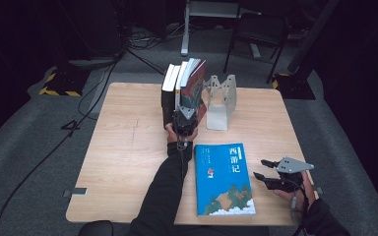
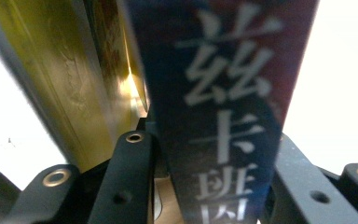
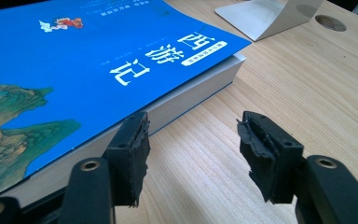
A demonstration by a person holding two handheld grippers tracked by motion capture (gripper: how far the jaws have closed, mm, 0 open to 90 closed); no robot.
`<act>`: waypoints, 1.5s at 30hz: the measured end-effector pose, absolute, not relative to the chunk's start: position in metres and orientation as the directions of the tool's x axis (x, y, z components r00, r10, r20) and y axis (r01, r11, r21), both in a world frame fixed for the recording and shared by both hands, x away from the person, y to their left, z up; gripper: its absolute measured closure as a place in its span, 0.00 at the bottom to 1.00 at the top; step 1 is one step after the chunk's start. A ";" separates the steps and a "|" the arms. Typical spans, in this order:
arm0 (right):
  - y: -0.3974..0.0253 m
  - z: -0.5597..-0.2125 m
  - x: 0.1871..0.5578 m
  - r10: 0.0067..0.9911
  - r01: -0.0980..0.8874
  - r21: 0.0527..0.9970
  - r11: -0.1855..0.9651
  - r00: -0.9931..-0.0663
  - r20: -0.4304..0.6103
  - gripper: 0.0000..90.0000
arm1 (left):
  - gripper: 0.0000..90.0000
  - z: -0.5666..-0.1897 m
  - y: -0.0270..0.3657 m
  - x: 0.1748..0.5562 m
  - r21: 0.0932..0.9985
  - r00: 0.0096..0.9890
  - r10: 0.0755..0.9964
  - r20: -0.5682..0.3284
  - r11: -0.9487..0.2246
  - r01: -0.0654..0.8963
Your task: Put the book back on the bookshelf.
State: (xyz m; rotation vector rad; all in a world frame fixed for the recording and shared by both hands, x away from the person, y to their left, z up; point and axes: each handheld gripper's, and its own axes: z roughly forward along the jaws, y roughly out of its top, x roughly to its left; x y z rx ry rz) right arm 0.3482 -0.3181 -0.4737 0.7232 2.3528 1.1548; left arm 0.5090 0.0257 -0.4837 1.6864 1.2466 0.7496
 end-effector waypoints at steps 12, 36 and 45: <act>-0.320 -0.473 0.348 0.619 0.266 0.812 0.520 -0.772 -0.144 0.46 | 0.64 -0.479 0.027 0.495 0.879 0.386 0.919 0.086 -0.252 0.404; -0.318 -0.474 0.349 0.617 0.268 0.807 0.526 -0.773 -0.145 0.46 | 0.73 -0.487 0.029 0.485 0.870 0.401 0.914 0.062 -0.246 0.427; -0.320 -0.474 0.349 0.623 0.271 0.810 0.519 -0.769 -0.143 0.46 | 0.72 -0.486 0.023 0.494 0.863 0.405 0.909 0.093 -0.277 0.422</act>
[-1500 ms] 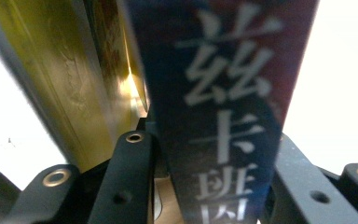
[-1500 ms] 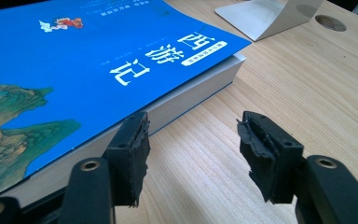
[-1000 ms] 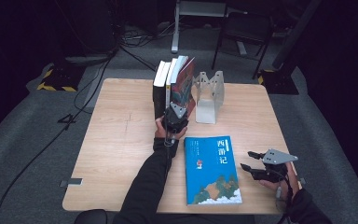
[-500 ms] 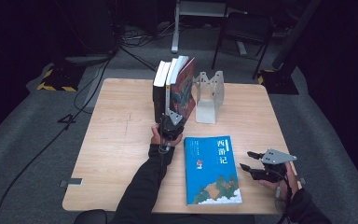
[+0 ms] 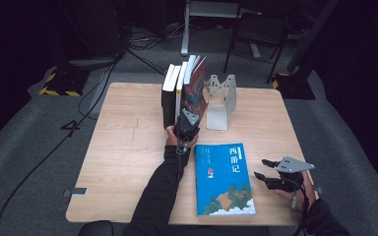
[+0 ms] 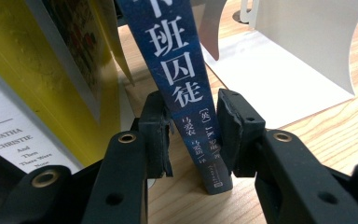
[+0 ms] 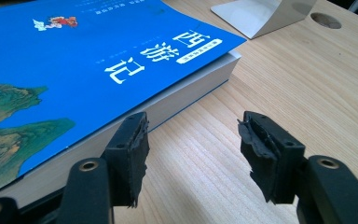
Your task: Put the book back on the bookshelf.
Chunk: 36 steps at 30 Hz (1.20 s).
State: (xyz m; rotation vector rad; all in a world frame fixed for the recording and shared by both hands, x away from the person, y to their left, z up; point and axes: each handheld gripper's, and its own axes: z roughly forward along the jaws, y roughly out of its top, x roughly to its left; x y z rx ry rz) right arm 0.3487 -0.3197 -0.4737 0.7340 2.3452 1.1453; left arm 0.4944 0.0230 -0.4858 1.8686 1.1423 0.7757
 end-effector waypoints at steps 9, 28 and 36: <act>-0.322 -0.470 0.348 0.626 0.266 0.819 0.508 -0.767 -0.139 0.46 | 0.68 -0.473 0.030 0.479 0.826 0.465 0.864 0.194 -0.399 0.397; -0.319 -0.466 0.343 0.623 0.266 0.814 0.517 -0.769 -0.144 0.46 | 0.64 -0.465 0.059 0.442 0.799 0.613 0.755 0.232 -0.508 0.323; -0.318 -0.466 0.340 0.617 0.271 0.807 0.525 -0.774 -0.142 0.46 | 0.63 -0.464 0.071 0.420 0.792 0.691 0.691 0.211 -0.535 0.293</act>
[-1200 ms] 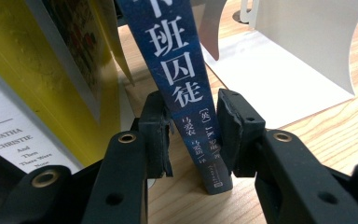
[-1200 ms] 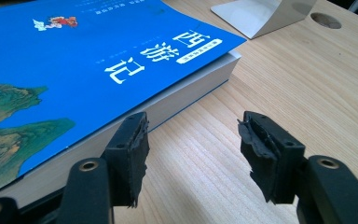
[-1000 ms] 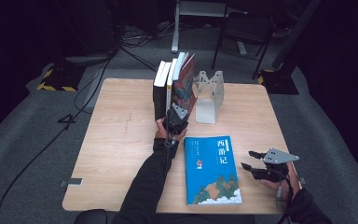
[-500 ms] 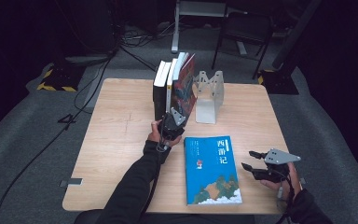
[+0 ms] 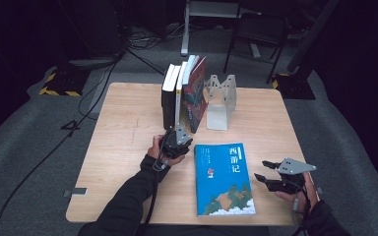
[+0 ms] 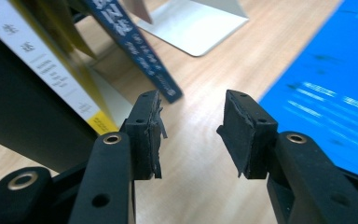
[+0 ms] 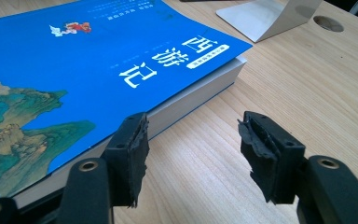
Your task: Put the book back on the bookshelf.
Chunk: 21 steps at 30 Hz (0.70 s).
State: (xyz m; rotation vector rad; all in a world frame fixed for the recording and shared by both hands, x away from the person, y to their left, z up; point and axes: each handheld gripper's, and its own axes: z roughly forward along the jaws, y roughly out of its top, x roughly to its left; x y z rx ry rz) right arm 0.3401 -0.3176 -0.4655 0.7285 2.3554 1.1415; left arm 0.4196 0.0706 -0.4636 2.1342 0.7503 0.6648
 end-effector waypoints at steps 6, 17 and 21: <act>-0.324 -0.466 0.331 0.616 0.286 0.797 0.532 -0.776 -0.133 0.46 | 0.60 -0.463 0.076 0.392 0.773 0.750 0.625 0.217 -0.579 0.259; -0.330 -0.470 0.310 0.578 0.309 0.772 0.556 -0.811 -0.091 0.44 | 0.55 -0.472 0.099 0.336 0.751 0.820 0.546 0.172 -0.612 0.250; -0.330 -0.473 0.305 0.556 0.312 0.759 0.571 -0.827 -0.078 0.44 | 0.54 -0.478 0.101 0.321 0.730 0.850 0.507 0.144 -0.634 0.254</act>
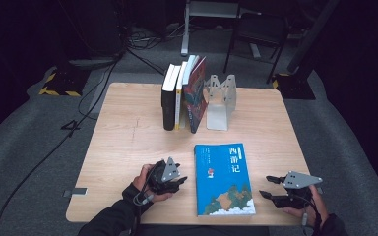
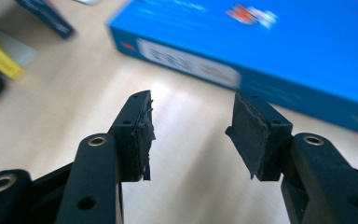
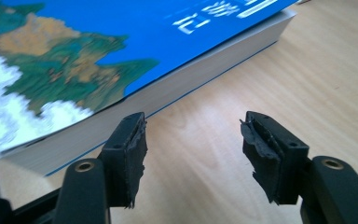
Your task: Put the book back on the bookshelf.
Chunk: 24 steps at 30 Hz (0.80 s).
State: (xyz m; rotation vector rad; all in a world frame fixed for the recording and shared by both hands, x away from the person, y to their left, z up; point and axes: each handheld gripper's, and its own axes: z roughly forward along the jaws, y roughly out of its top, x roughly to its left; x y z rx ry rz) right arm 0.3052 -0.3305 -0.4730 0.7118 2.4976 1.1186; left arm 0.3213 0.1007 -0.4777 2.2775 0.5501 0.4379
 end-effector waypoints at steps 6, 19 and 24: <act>-0.328 -0.479 0.294 0.510 0.310 0.731 0.608 -0.858 -0.061 0.42 | 0.52 -0.478 0.107 0.296 0.744 0.881 0.467 0.083 -0.617 0.257; -0.320 -0.486 0.273 0.390 0.276 0.701 0.657 -0.921 -0.003 0.40 | 0.44 -0.488 0.097 0.276 0.699 0.931 0.365 0.016 -0.669 0.251; -0.318 -0.488 0.266 0.351 0.256 0.696 0.670 -0.936 0.006 0.40 | 0.42 -0.492 0.089 0.269 0.680 0.949 0.315 -0.002 -0.696 0.232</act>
